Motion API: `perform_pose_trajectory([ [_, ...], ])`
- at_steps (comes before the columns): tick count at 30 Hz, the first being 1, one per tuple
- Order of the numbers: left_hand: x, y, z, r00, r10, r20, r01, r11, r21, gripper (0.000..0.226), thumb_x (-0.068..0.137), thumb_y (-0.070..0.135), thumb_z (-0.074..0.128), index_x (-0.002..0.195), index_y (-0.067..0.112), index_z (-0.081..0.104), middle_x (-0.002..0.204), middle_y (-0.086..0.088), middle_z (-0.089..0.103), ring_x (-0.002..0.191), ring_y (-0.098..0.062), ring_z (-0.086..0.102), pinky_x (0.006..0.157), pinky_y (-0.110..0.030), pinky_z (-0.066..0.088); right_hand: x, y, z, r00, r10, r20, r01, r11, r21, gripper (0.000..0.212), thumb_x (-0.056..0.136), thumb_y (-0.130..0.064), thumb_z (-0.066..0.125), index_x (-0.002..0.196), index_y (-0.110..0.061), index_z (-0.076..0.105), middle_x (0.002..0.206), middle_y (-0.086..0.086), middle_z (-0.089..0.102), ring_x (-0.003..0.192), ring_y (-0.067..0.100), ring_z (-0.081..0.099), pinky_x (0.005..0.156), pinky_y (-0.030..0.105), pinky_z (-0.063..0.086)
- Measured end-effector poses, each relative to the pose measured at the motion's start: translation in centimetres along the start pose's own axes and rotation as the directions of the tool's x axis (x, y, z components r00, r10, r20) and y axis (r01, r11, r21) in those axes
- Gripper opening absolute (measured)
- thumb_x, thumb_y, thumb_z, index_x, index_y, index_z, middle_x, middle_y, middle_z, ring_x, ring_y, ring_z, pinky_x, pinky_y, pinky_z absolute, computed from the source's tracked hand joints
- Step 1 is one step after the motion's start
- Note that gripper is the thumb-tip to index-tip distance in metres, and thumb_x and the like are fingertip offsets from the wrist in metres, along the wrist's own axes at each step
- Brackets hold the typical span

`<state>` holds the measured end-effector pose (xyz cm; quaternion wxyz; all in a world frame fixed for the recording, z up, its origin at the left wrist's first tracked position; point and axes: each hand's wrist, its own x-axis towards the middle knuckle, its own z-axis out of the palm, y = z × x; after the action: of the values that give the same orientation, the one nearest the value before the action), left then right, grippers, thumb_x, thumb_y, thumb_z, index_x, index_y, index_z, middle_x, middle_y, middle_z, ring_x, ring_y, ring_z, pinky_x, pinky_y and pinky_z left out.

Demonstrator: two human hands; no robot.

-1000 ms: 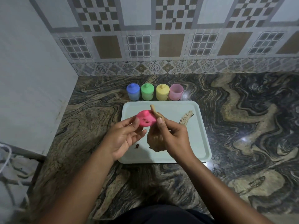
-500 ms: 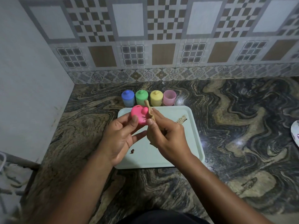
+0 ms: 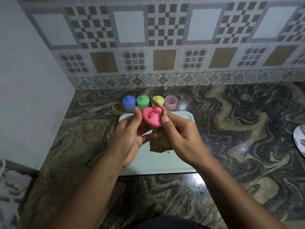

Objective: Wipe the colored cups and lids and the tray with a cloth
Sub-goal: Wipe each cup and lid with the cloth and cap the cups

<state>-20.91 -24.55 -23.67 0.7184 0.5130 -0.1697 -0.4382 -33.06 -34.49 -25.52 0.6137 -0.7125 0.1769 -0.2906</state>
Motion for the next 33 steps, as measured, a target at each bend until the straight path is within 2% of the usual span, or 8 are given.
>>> perform_pose_trajectory([
  [4, -0.7, -0.4, 0.2, 0.991, 0.078, 0.109, -0.084, 0.995, 0.058, 0.035, 0.091, 0.026, 0.057, 0.119, 0.007, 0.065, 0.122, -0.012, 0.069, 0.114, -0.019, 0.065, 0.073, -0.031, 0.057, 0.0, 0.0, -0.7, 0.993, -0.118, -0.011, 0.116, 0.983, -0.14, 0.031, 0.108, -0.022, 0.048, 0.132, -0.017, 0.067, 0.08, -0.036, 0.06, 0.05, 0.006, 0.051, 0.05, 0.031, 0.047],
  [11, -0.8, -0.8, 0.6, 0.999, 0.032, 0.033, -0.032, 0.999, -0.008, 0.031, 0.096, 0.031, 0.053, 0.11, 0.008, 0.069, 0.113, -0.012, 0.072, 0.102, -0.02, 0.068, 0.064, -0.031, 0.056, 0.0, 0.0, -1.2, 0.992, -0.107, -0.074, 0.085, 0.963, -0.257, 0.034, 0.106, -0.02, 0.053, 0.136, -0.028, 0.065, 0.066, -0.03, 0.058, 0.062, -0.014, 0.05, 0.066, 0.007, 0.041],
  [16, -0.9, -1.2, 1.1, 0.996, 0.083, -0.019, -0.084, 0.993, -0.083, 0.042, 0.092, 0.039, 0.049, 0.115, 0.012, 0.071, 0.123, -0.014, 0.069, 0.113, -0.024, 0.068, 0.084, -0.042, 0.059, -0.8, 0.1, 0.1, 0.987, -0.153, -0.054, 0.133, 0.952, -0.274, 0.038, 0.105, -0.026, 0.052, 0.142, -0.021, 0.06, 0.131, -0.013, 0.066, 0.116, 0.019, 0.068, 0.101, 0.03, 0.05],
  [19, -1.4, -1.4, 0.9, 0.989, 0.139, 0.045, -0.138, 0.99, -0.02, 0.028, 0.092, 0.023, 0.059, 0.115, 0.013, 0.072, 0.122, -0.013, 0.07, 0.113, -0.024, 0.067, 0.075, -0.034, 0.058, -0.9, -0.1, 0.2, 0.964, -0.251, -0.093, 0.204, 0.914, -0.351, 0.039, 0.102, -0.016, 0.057, 0.141, -0.016, 0.06, 0.145, -0.014, 0.052, 0.139, 0.013, 0.052, 0.109, 0.031, 0.049],
  [25, -1.0, -1.5, 0.4, 0.996, 0.083, -0.021, -0.083, 0.997, 0.012, 0.027, 0.096, 0.025, 0.056, 0.109, 0.009, 0.072, 0.118, -0.016, 0.071, 0.11, -0.025, 0.067, 0.077, -0.035, 0.058, -0.3, 0.9, -0.1, 0.99, 0.001, -0.14, -0.014, 0.996, -0.089, 0.033, 0.1, -0.032, 0.06, 0.132, -0.033, 0.068, 0.091, -0.028, 0.063, 0.073, -0.006, 0.062, 0.069, 0.021, 0.049],
  [28, -0.8, -1.5, 0.6, 0.993, 0.09, -0.073, -0.092, 0.996, -0.019, 0.032, 0.094, 0.027, 0.053, 0.11, 0.005, 0.071, 0.118, -0.018, 0.07, 0.11, -0.027, 0.067, 0.086, -0.041, 0.058, -0.8, 0.9, 0.4, 0.994, -0.048, -0.098, 0.045, 0.998, -0.037, 0.033, 0.102, -0.027, 0.061, 0.134, -0.029, 0.067, 0.099, -0.02, 0.065, 0.06, 0.0, 0.053, 0.06, 0.024, 0.046],
  [30, -1.0, -1.2, 0.7, 0.995, 0.066, -0.068, -0.069, 0.997, -0.043, 0.03, 0.09, 0.029, 0.054, 0.098, 0.013, 0.077, 0.107, -0.011, 0.075, 0.094, -0.017, 0.072, 0.066, -0.028, 0.058, -1.0, 0.5, 0.6, 0.989, -0.093, -0.116, 0.086, 0.994, -0.063, 0.03, 0.102, -0.026, 0.06, 0.13, -0.028, 0.07, 0.106, -0.019, 0.068, 0.053, 0.004, 0.05, 0.056, 0.025, 0.045],
  [33, -1.2, -1.0, 0.5, 0.999, 0.034, -0.006, -0.034, 0.997, -0.064, 0.031, 0.088, 0.032, 0.053, 0.092, 0.016, 0.079, 0.1, -0.006, 0.076, 0.08, -0.009, 0.072, 0.048, -0.019, 0.048, -0.8, -0.1, 0.4, 0.978, -0.065, -0.199, 0.061, 0.998, -0.031, 0.024, 0.101, -0.025, 0.062, 0.119, -0.031, 0.075, 0.07, -0.03, 0.063, 0.047, 0.011, 0.048, 0.048, 0.03, 0.044],
])
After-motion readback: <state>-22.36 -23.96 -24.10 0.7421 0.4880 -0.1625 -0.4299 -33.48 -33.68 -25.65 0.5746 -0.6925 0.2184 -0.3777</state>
